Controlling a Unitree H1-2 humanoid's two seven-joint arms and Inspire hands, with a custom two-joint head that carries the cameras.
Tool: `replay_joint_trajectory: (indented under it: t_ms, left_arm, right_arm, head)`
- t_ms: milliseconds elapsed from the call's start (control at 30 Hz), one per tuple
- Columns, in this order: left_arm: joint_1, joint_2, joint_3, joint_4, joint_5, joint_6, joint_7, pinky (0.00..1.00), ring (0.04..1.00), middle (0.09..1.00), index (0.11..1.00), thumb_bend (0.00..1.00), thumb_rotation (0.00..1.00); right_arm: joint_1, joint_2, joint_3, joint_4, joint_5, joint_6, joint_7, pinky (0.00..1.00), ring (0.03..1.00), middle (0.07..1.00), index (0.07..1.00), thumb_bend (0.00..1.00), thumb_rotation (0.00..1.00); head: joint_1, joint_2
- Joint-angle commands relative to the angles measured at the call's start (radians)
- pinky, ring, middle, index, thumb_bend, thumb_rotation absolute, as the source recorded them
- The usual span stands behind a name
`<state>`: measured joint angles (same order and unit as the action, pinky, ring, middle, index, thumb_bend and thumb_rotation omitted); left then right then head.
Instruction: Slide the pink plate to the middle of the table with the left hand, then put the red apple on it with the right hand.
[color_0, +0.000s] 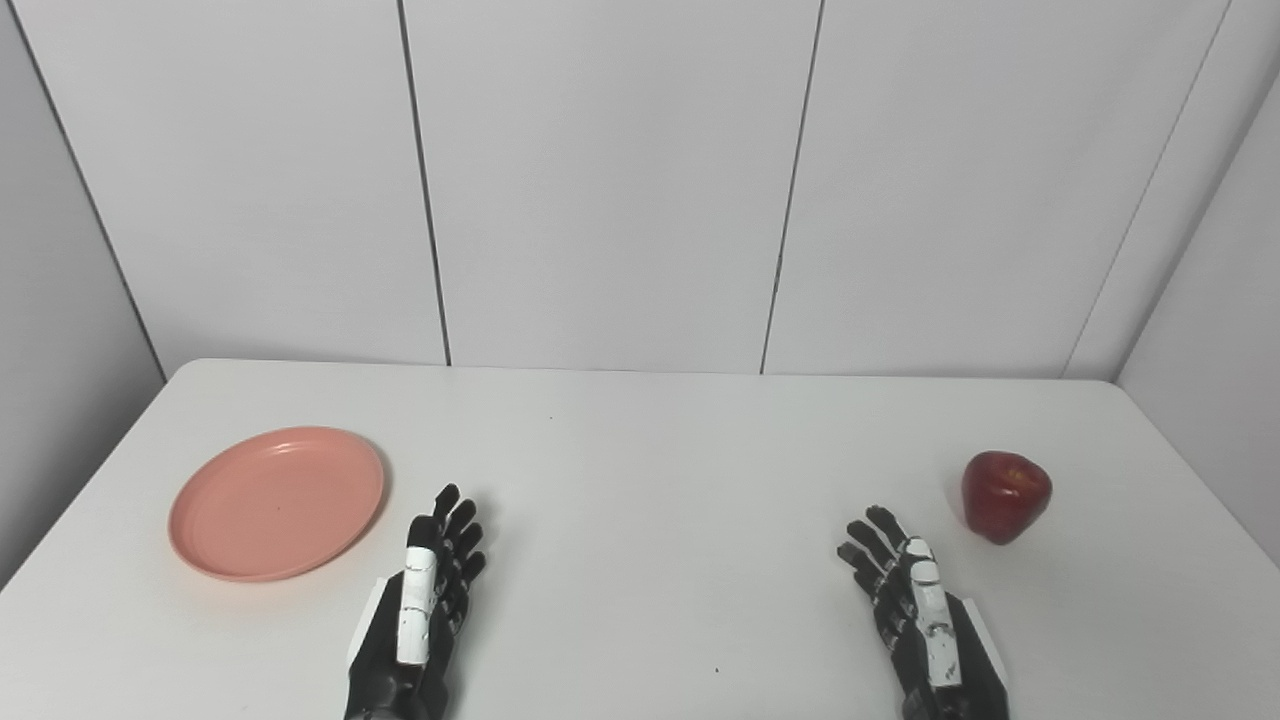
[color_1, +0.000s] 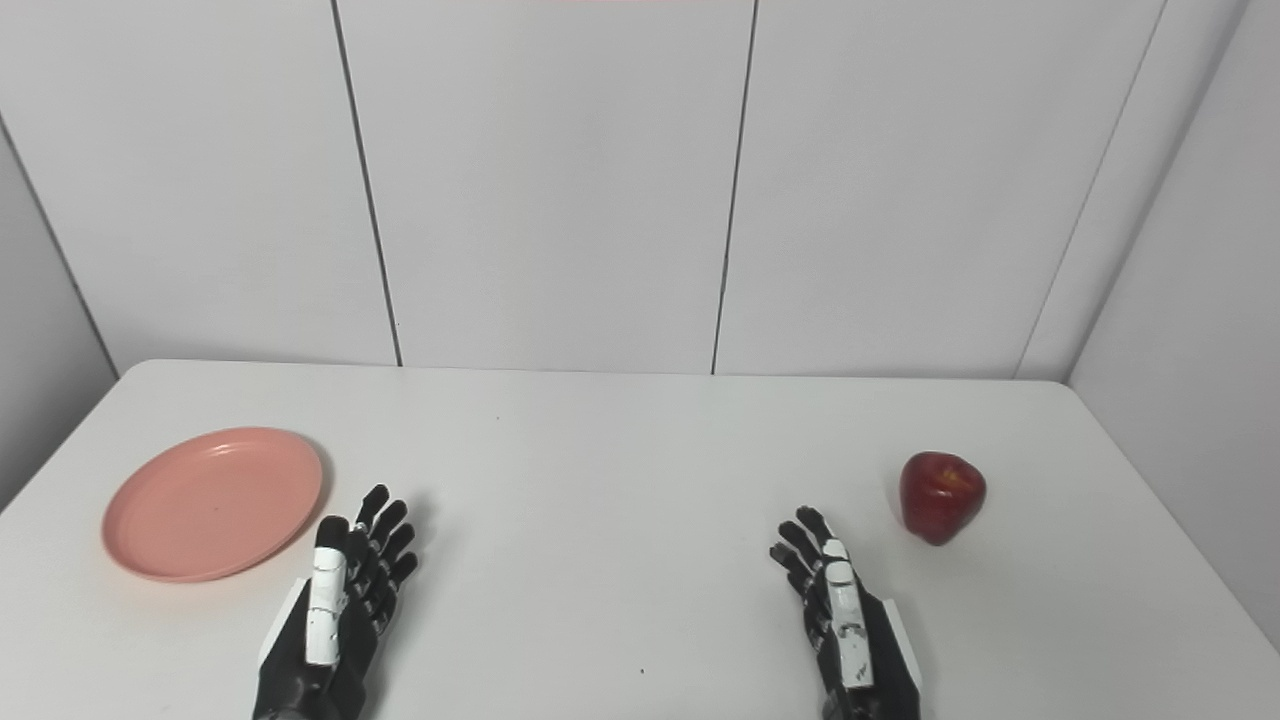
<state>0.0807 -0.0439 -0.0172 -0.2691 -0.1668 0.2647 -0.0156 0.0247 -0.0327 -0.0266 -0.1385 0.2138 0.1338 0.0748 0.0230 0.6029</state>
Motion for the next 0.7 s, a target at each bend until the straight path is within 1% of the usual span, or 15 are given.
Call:
replay_joint_trajectory:
  t_ms: [0,267,667]
  left_arm:
    - [0.084,0.004,0.006,-0.042,-0.002,-0.011,-0.004,1.0,1.0,1.0,1.0,0.85,1.0]
    - [0.084,0.006,0.007,-0.047,-0.007,-0.003,-0.006,1.0,1.0,1.0,1.0,0.84,1.0]
    - [0.083,0.005,0.008,-0.048,-0.008,0.0,-0.005,1.0,1.0,1.0,1.0,0.84,1.0]
  right_arm:
    - [-0.009,0.003,0.001,0.002,0.005,-0.031,0.013,0.99,0.896,0.907,0.921,0.63,1.0]
    - [-0.008,0.007,0.0,-0.007,0.003,-0.019,0.009,0.98,0.89,0.897,0.911,0.63,1.0]
    - [-0.01,0.006,0.0,0.0,0.004,-0.025,0.011,0.98,0.89,0.897,0.909,0.63,1.0]
  head:
    - [0.001,0.0]
    - [-0.001,0.0]
    - [-0.002,0.0]
